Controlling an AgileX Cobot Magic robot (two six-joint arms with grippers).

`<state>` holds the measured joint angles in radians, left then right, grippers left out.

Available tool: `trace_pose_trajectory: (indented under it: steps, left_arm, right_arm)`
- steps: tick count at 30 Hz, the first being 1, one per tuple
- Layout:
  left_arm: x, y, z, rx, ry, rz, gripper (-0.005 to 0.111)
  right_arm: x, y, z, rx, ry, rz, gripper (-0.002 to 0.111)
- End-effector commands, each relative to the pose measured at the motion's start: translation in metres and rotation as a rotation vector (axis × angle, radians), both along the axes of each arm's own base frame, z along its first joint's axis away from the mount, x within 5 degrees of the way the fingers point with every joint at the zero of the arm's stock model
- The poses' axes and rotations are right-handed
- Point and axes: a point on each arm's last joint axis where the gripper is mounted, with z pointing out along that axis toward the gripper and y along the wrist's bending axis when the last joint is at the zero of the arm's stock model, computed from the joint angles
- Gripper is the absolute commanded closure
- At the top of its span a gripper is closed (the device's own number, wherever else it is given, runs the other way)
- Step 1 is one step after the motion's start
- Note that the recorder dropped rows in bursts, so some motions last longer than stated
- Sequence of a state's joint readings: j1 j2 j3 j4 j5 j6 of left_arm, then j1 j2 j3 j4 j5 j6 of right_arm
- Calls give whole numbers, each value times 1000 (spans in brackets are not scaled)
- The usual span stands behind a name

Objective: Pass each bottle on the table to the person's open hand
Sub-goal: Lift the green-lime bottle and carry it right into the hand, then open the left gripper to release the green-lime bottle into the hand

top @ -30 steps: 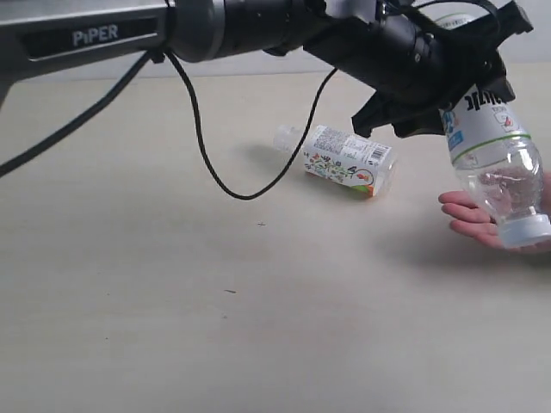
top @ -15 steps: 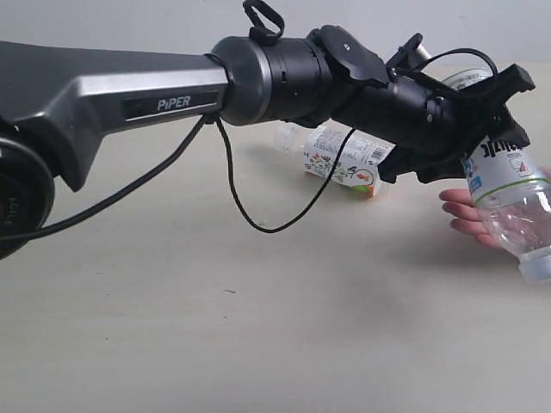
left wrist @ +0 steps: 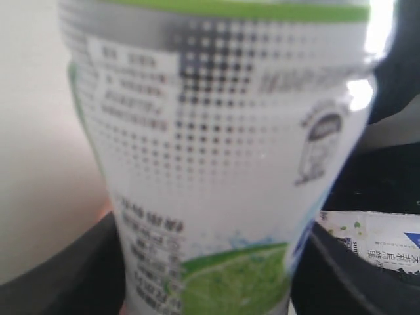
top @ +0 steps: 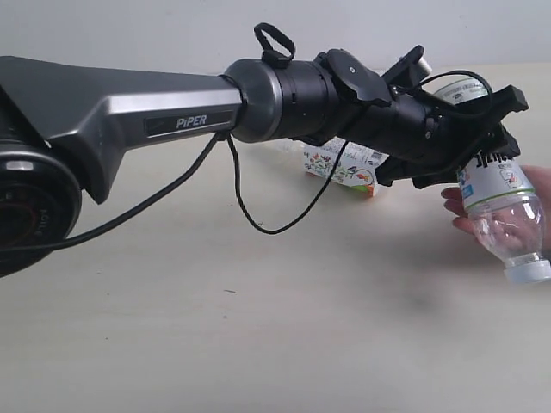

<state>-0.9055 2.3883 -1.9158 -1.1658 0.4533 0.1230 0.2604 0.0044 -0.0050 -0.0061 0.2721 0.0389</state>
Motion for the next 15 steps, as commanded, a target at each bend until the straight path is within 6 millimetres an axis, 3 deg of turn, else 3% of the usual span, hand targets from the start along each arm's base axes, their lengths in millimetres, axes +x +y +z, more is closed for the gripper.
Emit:
trace_pose_trajectory:
  steps: [1, 5, 10, 15]
  left_arm:
    - [0, -2, -1, -16, 10, 14, 107]
    - [-2, -2, -1, -16, 25, -5, 104]
    - [-2, -3, 0, -34, 52, 1, 61]
    - [-2, -3, 0, -28, 12, -22, 37]
  right_arm:
    - [0, 0, -1, 2, -6, -5, 108]
    - [0, 0, -1, 2, -6, -5, 108]
    - [0, 0, -1, 2, -6, -5, 108]
    - [0, 0, -1, 2, -6, -5, 108]
